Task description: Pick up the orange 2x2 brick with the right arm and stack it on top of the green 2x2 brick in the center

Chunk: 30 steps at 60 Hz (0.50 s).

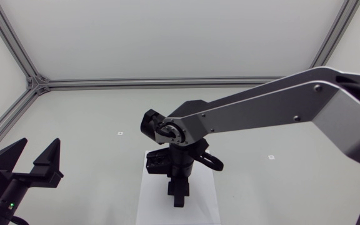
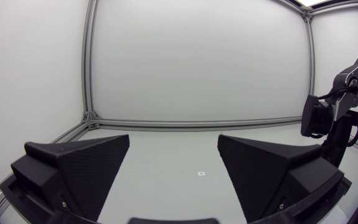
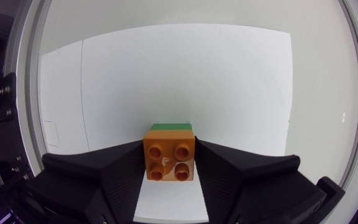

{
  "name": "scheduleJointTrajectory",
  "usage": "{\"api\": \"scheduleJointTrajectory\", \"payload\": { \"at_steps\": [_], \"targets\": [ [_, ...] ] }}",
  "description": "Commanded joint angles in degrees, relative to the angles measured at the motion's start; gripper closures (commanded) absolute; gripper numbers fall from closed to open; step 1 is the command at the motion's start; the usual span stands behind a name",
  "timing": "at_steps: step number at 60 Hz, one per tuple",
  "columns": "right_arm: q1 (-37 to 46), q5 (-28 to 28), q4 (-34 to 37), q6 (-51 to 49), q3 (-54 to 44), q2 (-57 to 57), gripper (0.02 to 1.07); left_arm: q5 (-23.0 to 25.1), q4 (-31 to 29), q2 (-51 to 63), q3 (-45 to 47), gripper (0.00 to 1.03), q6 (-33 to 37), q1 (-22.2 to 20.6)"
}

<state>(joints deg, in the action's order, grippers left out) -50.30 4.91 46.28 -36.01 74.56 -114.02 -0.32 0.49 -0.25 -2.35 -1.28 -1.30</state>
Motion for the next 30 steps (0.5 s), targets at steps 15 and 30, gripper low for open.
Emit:
{"api": "scheduleJointTrajectory", "payload": {
  "at_steps": [15, 30],
  "targets": [
    [-0.23, 0.28, -0.05, 0.77, -1.09, 0.46, 0.1, 0.23, -0.76, -0.45, 2.35, 0.04, 0.75, 0.16],
    [0.03, 0.28, 0.48, 0.77, -0.65, 2.75, 0.07, 0.23, -0.84, -0.45, 2.35, 0.04, 0.75, 0.16]
  ]
}}
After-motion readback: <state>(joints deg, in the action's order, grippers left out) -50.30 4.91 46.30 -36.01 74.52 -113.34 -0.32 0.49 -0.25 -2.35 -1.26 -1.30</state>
